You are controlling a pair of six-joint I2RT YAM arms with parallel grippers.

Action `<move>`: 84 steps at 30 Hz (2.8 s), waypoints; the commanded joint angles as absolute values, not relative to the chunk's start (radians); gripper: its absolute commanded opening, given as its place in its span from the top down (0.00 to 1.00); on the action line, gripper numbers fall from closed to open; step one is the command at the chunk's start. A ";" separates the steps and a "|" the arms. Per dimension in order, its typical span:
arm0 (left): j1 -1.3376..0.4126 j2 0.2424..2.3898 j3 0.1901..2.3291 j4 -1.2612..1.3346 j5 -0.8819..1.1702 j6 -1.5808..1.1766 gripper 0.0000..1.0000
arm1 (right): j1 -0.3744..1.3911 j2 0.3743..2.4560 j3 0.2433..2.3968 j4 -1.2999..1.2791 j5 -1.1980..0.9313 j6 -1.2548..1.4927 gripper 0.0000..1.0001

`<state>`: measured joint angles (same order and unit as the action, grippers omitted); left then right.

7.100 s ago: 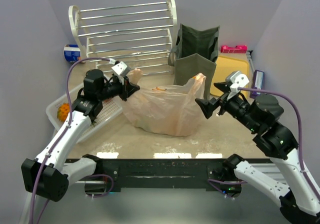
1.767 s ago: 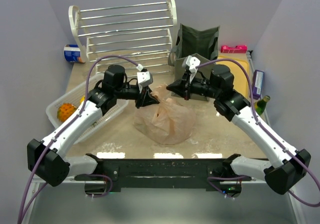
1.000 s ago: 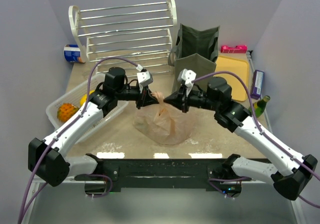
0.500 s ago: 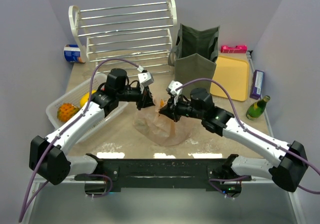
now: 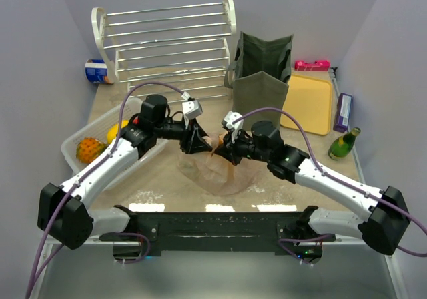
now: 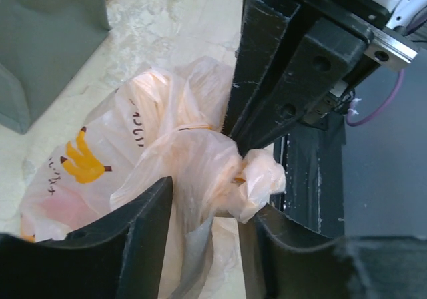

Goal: Place the mixed food into the grocery bags and tie them

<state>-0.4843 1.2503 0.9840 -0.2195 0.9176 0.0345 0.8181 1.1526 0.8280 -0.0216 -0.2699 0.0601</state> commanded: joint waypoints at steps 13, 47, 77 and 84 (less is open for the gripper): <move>-0.482 1.267 0.971 -0.038 1.051 -0.127 0.50 | 0.824 1.131 0.830 -0.012 -0.287 0.017 1.00; -0.655 0.974 0.696 0.210 0.566 -0.006 1.00 | 0.828 0.785 0.715 0.068 -0.058 1.363 0.23; -0.836 0.896 0.634 0.232 0.350 0.069 1.00 | 0.868 1.018 0.603 0.193 0.046 1.739 0.24; -0.877 0.897 0.634 0.209 0.319 0.095 1.00 | 0.868 1.029 0.609 0.218 0.103 1.740 0.38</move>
<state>-0.8497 0.9161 0.6395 0.1764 0.3435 0.0528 0.8642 1.0344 0.6106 0.1589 0.0250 1.7271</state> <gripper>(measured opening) 0.029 0.658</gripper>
